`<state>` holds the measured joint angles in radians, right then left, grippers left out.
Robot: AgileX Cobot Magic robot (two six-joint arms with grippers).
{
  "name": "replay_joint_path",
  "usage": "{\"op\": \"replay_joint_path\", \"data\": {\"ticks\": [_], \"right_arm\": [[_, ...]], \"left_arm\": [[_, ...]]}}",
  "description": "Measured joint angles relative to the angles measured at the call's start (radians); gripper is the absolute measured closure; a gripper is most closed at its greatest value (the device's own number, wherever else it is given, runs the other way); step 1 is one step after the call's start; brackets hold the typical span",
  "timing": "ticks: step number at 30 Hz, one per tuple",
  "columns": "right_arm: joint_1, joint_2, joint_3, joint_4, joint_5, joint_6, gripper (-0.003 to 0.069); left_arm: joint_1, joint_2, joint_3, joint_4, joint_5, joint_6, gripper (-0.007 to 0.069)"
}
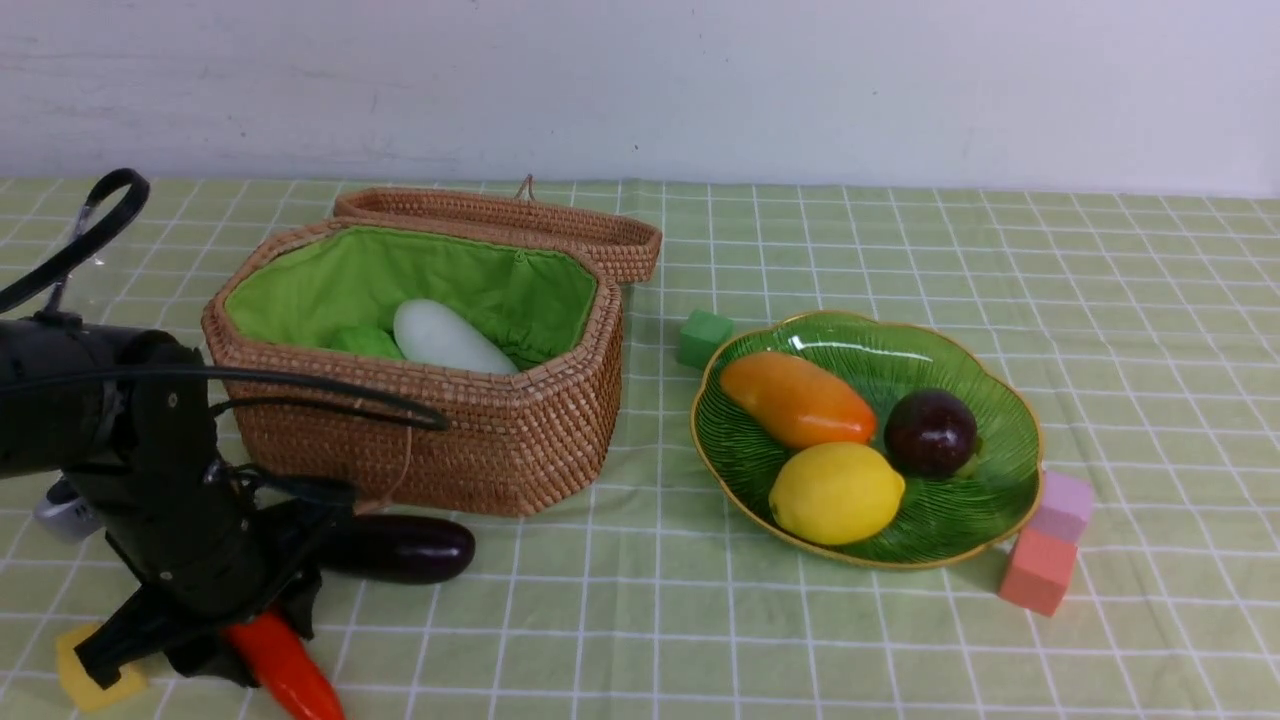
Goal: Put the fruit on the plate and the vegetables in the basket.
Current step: Use the left arm to grab a carrot and put it into the left basket
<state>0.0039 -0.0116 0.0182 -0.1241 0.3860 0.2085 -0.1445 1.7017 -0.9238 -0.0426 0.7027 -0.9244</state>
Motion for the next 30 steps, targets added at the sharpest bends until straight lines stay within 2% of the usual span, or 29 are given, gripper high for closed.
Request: {"op": "replay_joint_path", "data": {"ticks": [5, 13, 17, 18, 24, 27, 30], "right_arm": [[0.000, 0.000, 0.000, 0.000, 0.000, 0.000, 0.0419], [0.000, 0.000, 0.000, 0.000, 0.000, 0.000, 0.0419], [0.000, 0.000, 0.000, 0.000, 0.000, 0.000, 0.0418], [0.000, 0.000, 0.000, 0.000, 0.000, 0.000, 0.0418], [0.000, 0.000, 0.000, 0.000, 0.000, 0.000, 0.0418], [0.000, 0.000, 0.000, 0.000, 0.000, 0.000, 0.0418], [0.000, 0.000, 0.000, 0.000, 0.000, 0.000, 0.0418]], "left_arm": [[0.000, -0.082, 0.000, -0.001, 0.086, 0.009, 0.0300], [0.000, -0.339, 0.001, 0.004, 0.085, 0.023, 0.0300], [0.000, -0.481, -0.004, 0.013, -0.046, 0.124, 0.0300], [0.000, -0.512, -0.036, 0.015, -0.091, 0.216, 0.0300], [0.000, -0.441, -0.229, -0.055, -0.096, 0.437, 0.0300], [0.000, -0.352, -0.343, -0.141, -0.084, 0.453, 0.0300], [0.000, -0.191, -0.474, -0.239, -0.082, 0.410, 0.0300]]}}
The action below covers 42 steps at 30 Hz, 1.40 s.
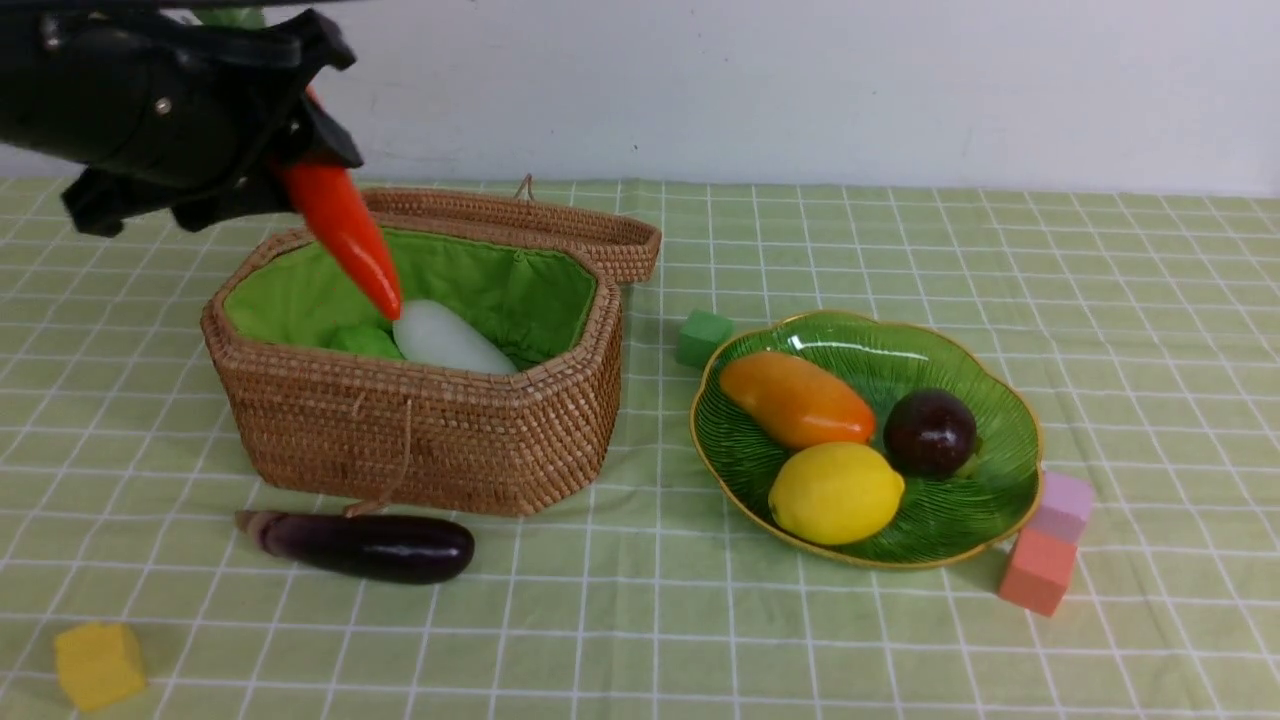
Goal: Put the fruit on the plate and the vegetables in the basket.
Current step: Use the left arm to grab a carrot and put it into the left basket, then use the left arm to grab an eggplant and put it into the left basket
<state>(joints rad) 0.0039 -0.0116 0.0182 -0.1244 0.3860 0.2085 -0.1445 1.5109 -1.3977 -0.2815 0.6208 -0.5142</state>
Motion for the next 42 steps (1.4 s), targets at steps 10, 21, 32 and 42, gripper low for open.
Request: {"op": "replay_joint_path", "data": {"ticks": [10, 21, 32, 42], "right_arm": [[0.000, 0.000, 0.000, 0.000, 0.000, 0.000, 0.0418], [0.000, 0.000, 0.000, 0.000, 0.000, 0.000, 0.0418], [0.000, 0.000, 0.000, 0.000, 0.000, 0.000, 0.0418], [0.000, 0.000, 0.000, 0.000, 0.000, 0.000, 0.0418]], "left_arm": [[0.000, 0.233, -0.128, -0.028, 0.004, -0.245, 0.0260], [0.000, 0.188, -0.141, -0.013, 0.108, -0.154, -0.0015], [0.000, 0.046, -0.143, 0.095, 0.518, 0.308, 0.0109], [0.000, 0.072, 0.007, 0.023, 0.598, 1.111, 0.0210]]}}
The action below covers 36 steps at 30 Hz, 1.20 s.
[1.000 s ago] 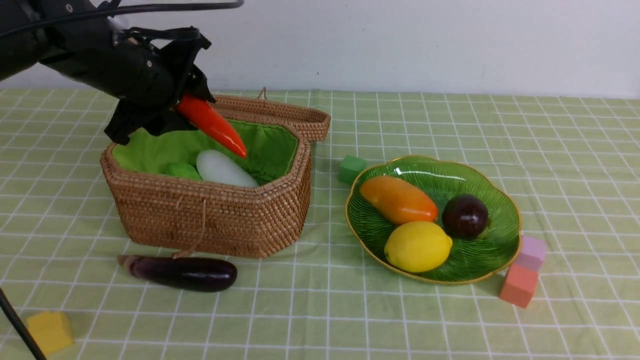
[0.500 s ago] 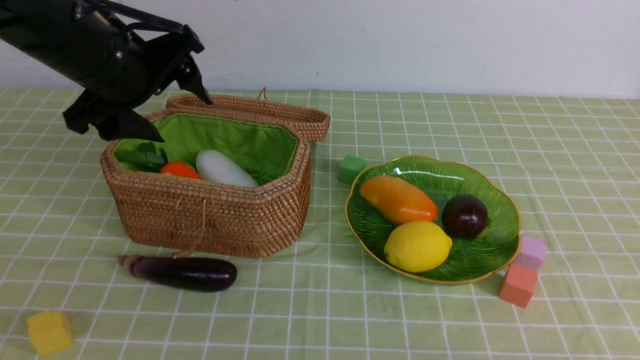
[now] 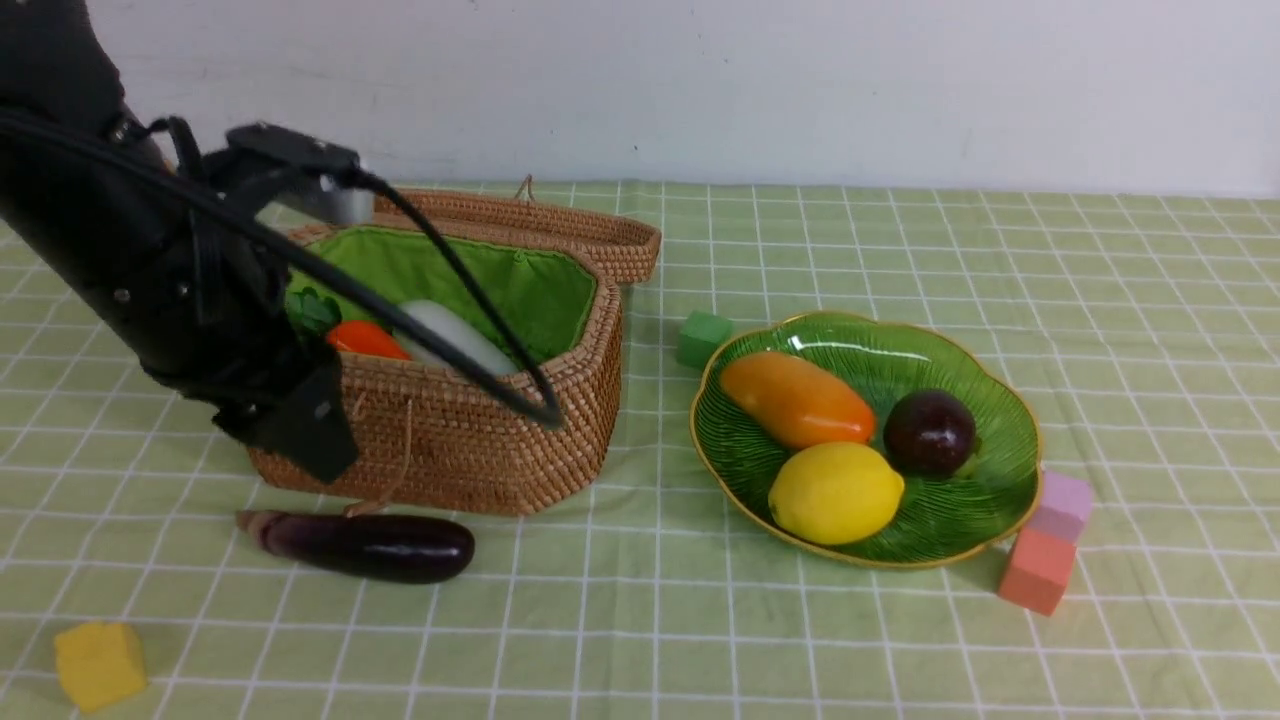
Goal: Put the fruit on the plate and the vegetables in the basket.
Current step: Use the left arm to grab an eggplant and put it into the left basket
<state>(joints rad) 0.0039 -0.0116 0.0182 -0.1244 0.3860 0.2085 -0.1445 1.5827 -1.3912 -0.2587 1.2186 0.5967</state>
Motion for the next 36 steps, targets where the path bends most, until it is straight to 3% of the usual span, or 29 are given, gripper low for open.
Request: {"op": "replay_joint_path", "data": {"ticks": [1, 6, 12, 21, 29, 36], "right_arm": [[0.000, 0.000, 0.000, 0.000, 0.000, 0.000, 0.0418], [0.000, 0.000, 0.000, 0.000, 0.000, 0.000, 0.0418], [0.000, 0.000, 0.000, 0.000, 0.000, 0.000, 0.0418], [0.000, 0.000, 0.000, 0.000, 0.000, 0.000, 0.0418], [0.000, 0.000, 0.000, 0.000, 0.000, 0.000, 0.0418], [0.000, 0.000, 0.000, 0.000, 0.000, 0.000, 0.0418]], "left_arm": [[0.000, 0.020, 0.006, -0.001, -0.014, 0.102, 0.0216], [0.000, 0.088, 0.007, -0.011, -0.036, 0.369, 0.0219], [-0.001, 0.158, 0.007, -0.016, -0.093, 0.482, 0.0218], [-0.022, 0.195, 0.008, 0.045, -0.168, 0.469, 0.0192], [-0.052, 0.195, 0.005, -0.215, -0.179, 0.164, 0.0190], [-0.052, 0.195, 0.005, -0.018, -0.176, 0.167, 0.0189]]}}
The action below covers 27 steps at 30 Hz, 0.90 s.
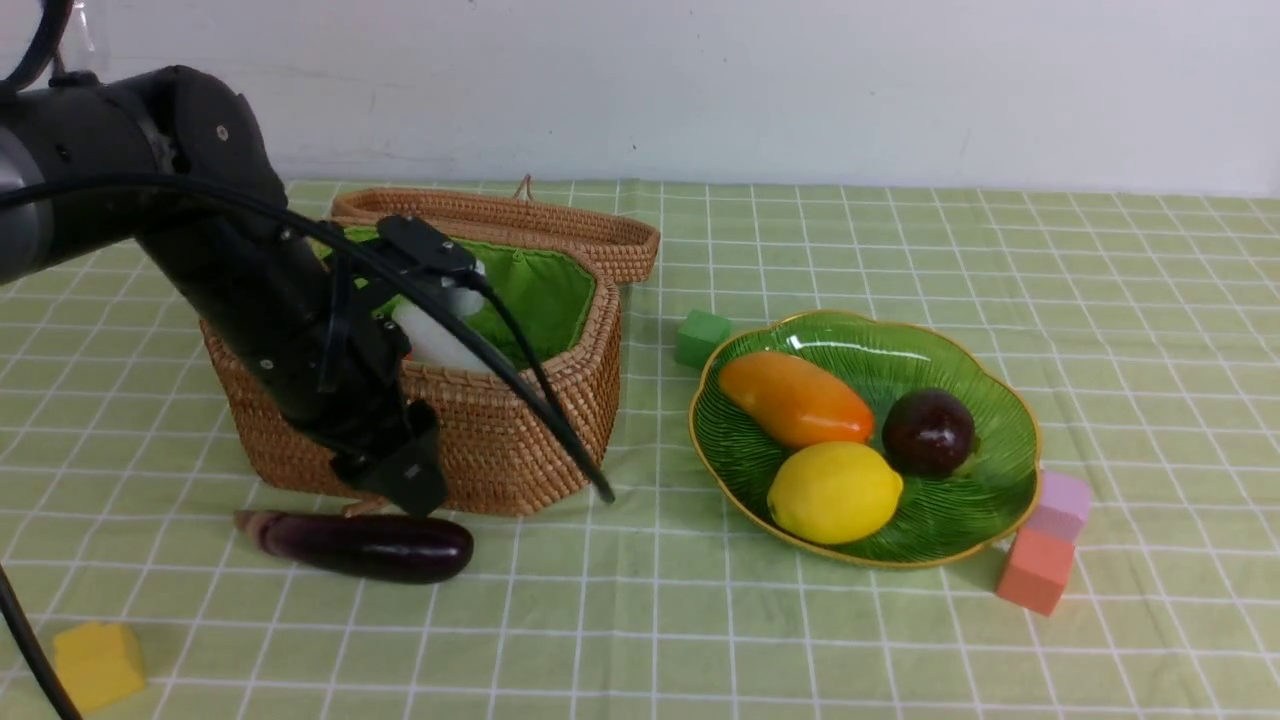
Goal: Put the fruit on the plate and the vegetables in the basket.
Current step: Use the left arm to grab an eggplant and put it into the left basket
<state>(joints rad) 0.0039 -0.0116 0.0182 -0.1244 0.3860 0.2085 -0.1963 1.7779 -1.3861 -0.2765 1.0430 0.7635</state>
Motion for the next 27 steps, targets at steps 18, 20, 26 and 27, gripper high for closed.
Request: {"op": "replay_joint_path", "data": {"ticks": [18, 20, 26, 27], "right_arm": [[0.000, 0.000, 0.000, 0.000, 0.000, 0.000, 0.0418], [0.000, 0.000, 0.000, 0.000, 0.000, 0.000, 0.0418], [0.000, 0.000, 0.000, 0.000, 0.000, 0.000, 0.0418], [0.000, 0.000, 0.000, 0.000, 0.000, 0.000, 0.0418]], "left_arm": [[0.000, 0.093, 0.000, 0.106, 0.000, 0.125, 0.0188], [-0.008, 0.093, 0.000, 0.100, -0.006, 0.128, 0.0188], [-0.109, 0.098, 0.000, 0.104, -0.039, 0.153, 0.0188], [-0.126, 0.103, 0.000, 0.109, -0.054, 0.153, 0.0188]]}}
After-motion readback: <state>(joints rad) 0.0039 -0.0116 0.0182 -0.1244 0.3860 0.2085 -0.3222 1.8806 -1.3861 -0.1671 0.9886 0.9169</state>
